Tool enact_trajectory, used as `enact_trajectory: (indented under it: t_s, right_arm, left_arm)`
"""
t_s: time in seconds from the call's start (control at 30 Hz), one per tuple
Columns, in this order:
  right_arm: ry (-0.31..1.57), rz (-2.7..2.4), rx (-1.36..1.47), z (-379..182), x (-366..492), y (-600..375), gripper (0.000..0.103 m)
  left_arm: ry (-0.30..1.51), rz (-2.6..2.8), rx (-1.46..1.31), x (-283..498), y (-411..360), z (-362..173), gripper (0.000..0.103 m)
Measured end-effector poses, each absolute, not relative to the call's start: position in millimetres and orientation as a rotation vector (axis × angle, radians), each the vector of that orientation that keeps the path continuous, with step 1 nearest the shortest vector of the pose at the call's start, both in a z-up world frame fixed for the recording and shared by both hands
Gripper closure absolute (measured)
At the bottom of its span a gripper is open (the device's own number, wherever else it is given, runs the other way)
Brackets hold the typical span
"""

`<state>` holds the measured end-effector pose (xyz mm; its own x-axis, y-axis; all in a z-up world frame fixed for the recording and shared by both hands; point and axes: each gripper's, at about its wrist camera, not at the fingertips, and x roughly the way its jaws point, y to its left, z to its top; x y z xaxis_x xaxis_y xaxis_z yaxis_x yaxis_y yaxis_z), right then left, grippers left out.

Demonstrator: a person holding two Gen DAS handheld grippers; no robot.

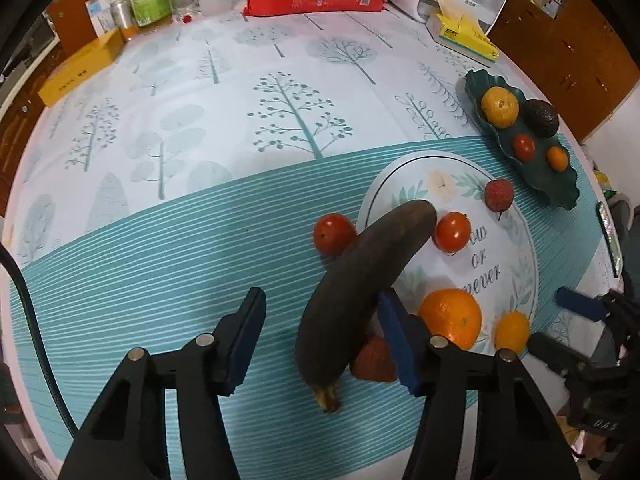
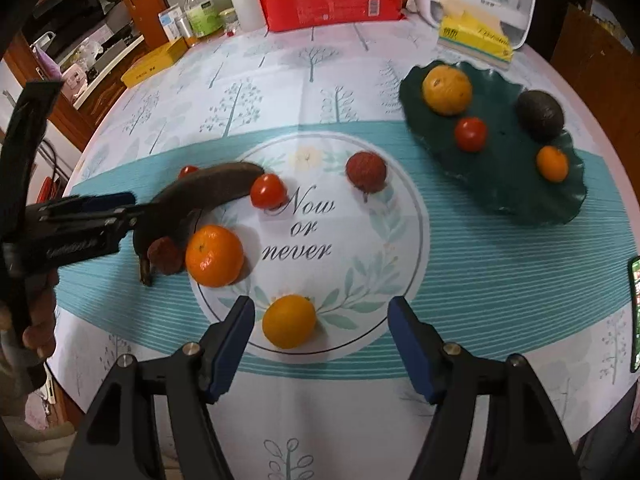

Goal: Organize fruits
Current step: 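Grasp the dark banana with the left tool while the right tool grasps an orange, then carry banana and orange to the green plate and release them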

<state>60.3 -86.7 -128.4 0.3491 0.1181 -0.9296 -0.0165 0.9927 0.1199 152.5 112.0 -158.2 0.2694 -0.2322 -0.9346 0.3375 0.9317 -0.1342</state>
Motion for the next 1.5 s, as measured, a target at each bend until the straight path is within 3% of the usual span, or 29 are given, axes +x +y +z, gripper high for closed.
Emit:
enact_trajectory:
  t_s: [0.3,0.43,0.53,0.83,1.23,1.5]
  right_arm:
    - [1.283,0.145,0.15,-154,64,-85,0.053]
    - [1.281,0.133,0.099,-158,65,-79,0.07]
    - [1.269,0.136,0.081,-158,65,-75,0.071]
    - [1.218,0.152,0.103,-152,61,-79,0.072]
    - [1.139,0.202,0.147,-123,41,-95,0.072]
    - [1.06,0.227,0.17,-71,39,-125,0.072]
  left_arm:
    - [1.264,-0.45,0.152,154,91,-168,0.046]
    - [1.279,-0.454,0.179,157,81,-177,0.047]
    - [1.272,-0.454,0.186,161,76,-178,0.05]
    - [1.278,-0.453,0.141,154,83,-167,0.072]
    - [1.182,-0.428,0.073,121,86,-99,0.073]
    - [1.086,-0.481,0.065,103,44,-15,0.073]
